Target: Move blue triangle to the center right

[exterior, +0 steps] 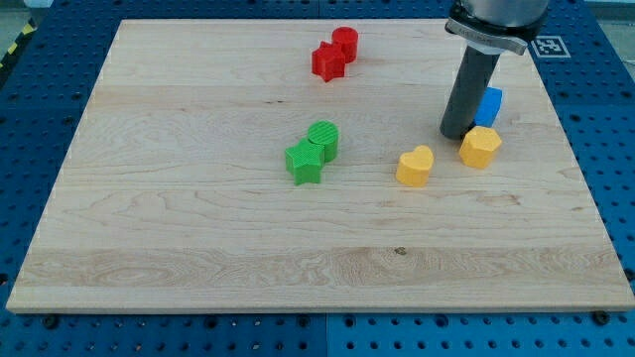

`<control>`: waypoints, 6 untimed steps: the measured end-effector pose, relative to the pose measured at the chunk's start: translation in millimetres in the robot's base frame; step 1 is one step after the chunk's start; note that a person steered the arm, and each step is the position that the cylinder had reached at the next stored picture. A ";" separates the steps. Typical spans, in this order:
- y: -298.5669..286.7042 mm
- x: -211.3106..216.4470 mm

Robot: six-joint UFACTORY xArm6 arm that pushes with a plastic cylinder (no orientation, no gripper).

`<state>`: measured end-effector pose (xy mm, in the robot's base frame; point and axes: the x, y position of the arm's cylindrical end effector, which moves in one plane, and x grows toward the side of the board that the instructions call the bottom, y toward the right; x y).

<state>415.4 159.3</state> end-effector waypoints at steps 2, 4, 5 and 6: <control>-26.1 0.1; -18.0 -2.1; 0.1 -9.0; 16.2 -11.8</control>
